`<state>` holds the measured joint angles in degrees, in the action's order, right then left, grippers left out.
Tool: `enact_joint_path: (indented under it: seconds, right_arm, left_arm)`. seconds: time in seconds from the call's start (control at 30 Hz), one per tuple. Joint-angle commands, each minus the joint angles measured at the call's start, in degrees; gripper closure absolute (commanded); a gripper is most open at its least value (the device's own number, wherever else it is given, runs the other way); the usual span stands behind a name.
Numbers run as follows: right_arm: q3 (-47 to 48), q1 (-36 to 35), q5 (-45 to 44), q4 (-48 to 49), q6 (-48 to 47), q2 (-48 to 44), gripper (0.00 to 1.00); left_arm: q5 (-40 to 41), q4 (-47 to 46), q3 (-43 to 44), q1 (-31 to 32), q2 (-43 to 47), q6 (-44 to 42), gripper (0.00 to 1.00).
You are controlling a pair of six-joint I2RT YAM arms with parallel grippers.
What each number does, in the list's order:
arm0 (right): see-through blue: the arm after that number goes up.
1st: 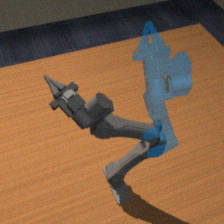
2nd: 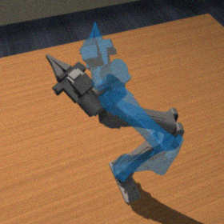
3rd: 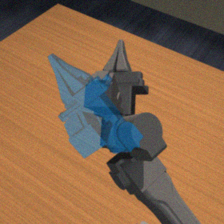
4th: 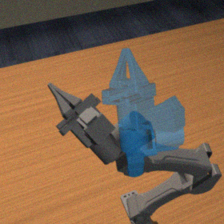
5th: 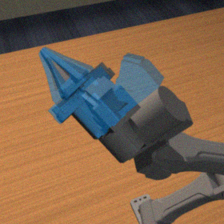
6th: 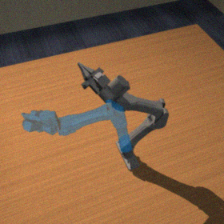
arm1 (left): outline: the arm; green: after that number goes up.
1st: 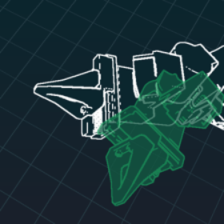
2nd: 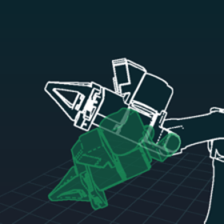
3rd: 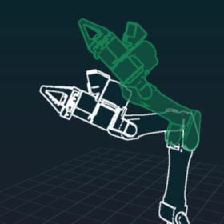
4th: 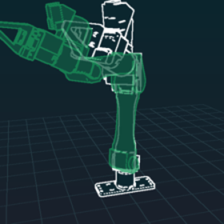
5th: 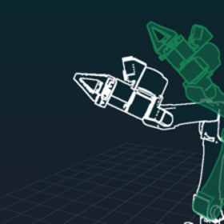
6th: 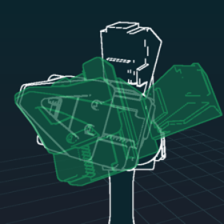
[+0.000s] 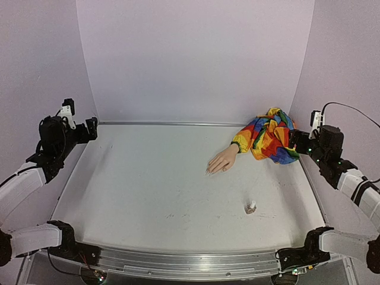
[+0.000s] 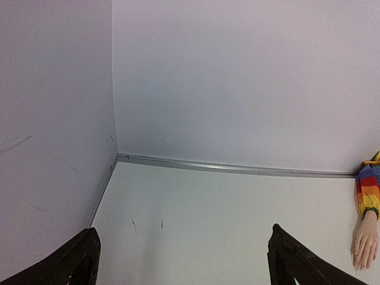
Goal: Paint the nails
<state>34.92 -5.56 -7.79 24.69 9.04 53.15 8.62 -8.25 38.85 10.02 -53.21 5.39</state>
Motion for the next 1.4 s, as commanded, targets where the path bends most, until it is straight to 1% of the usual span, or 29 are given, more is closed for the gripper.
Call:
enact_joint_path:
  seconds: [0.0,0.13,0.23,0.33,0.43,0.53,0.63,0.8,0.93,1.03,1.1,1.17,1.27,1.33,1.37]
  right_arm:
    - [2.4,-0.6,-0.6,-1.9,3.7,-0.1,0.02]
    - [2.8,-1.1,0.8,-6.2,8.1,-0.9,0.02]
    - [2.1,-1.4,4.6,-8.1,11.0,-2.2,0.02]
    - [2.2,-1.7,9.3,-10.6,12.6,-2.8,0.02]
    - [3.3,-2.2,13.0,-15.0,13.3,-2.2,0.02]
    - [4.8,-4.4,14.2,-20.2,14.3,-0.6,0.02]
    - [6.5,-9.2,13.8,-24.7,15.9,1.9,0.02]
    - [10.6,-23.8,6.8,-33.3,21.2,9.6,0.02]
    - [12.7,-33.2,2.0,-39.7,25.8,15.1,0.02]
    - [13.3,-37.7,-0.1,-45.0,28.6,18.4,0.02]
    - [12.9,-39.6,-0.3,-46.7,30.2,19.7,0.03]
    - [11.9,-40.6,0.9,-46.8,31.3,20.0,0.07]
    - [11.0,-41.2,2.3,-47.2,33.0,20.3,0.19]
    - [10.8,-41.6,2.1,-47.1,33.9,20.6,0.24]
    - [10.7,-41.6,1.8,-47.1,34.4,20.9,0.28]
  left_arm:
    - [-2.8,3.1,1.6,-0.7,2.7,4.4,0.01]
    - [-6.3,7.2,2.6,-1.1,4.4,6.4,0.01]
    - [-9.1,11.2,4.0,-1.5,5.0,7.9,0.01]
    - [-13.1,15.0,5.2,-1.9,5.4,9.2,0.01]
    - [-17.4,17.9,6.5,-2.2,5.0,10.9,0.01]
    - [-22.9,20.3,7.8,-2.5,4.1,12.3,0.01]
    - [-26.9,22.1,9.0,-2.6,2.6,14.0,0.01]
    - [-33.1,24.1,11.3,-2.8,-1.1,16.2,0.01]
    - [-36.2,25.0,12.3,-2.7,-3.6,17.2,0.01]
    - [-36.7,26.1,12.9,-2.8,-4.7,17.2,0.01]
    - [-37.2,26.4,13.2,-2.8,-5.3,17.2,0.01]
    - [-37.8,26.6,13.4,-2.8,-5.9,17.3,0.01]
    - [-38.6,26.7,13.9,-2.8,-6.5,17.5,0.02]
    - [-38.9,26.7,14.0,-2.8,-6.7,17.6,0.02]
    - [-39.0,26.7,14.0,-2.8,-6.8,17.7,0.02]
